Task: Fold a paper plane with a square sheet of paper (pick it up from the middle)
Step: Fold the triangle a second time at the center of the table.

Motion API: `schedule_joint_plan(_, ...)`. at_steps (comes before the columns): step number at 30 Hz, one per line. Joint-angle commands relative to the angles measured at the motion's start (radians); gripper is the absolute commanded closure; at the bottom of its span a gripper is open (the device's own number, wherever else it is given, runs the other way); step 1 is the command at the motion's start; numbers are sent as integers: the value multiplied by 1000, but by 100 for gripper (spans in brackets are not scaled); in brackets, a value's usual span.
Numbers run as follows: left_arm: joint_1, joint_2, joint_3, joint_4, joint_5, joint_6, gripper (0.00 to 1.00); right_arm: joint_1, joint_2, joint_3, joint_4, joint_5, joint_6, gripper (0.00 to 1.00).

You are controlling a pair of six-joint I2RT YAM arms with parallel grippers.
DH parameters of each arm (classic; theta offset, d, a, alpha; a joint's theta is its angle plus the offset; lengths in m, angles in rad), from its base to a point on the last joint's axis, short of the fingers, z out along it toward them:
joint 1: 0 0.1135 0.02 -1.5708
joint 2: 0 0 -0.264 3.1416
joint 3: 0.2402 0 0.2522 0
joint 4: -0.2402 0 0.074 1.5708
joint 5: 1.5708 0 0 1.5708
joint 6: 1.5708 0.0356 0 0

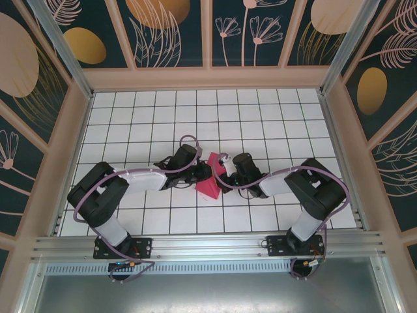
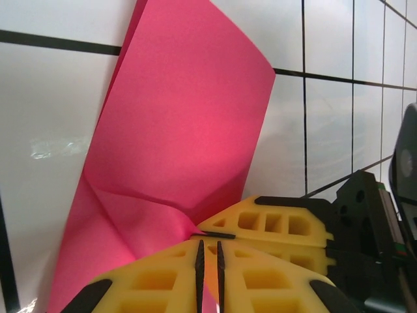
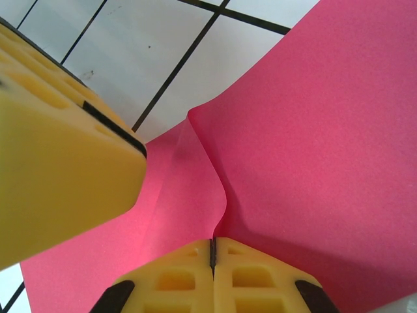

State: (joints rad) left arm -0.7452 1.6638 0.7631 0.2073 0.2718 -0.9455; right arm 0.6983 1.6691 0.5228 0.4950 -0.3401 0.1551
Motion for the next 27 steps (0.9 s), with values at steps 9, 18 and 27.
schedule_joint_plan(9,2,19,7,36,13,-15,83,1,59,2,-18,34,-2,99)
schedule_joint_plan(18,2,7,-7,36,9,-19,83,4,76,5,-12,41,10,99)
schedule_joint_plan(27,1,43,-4,53,11,-29,84,7,83,8,-16,39,11,99)
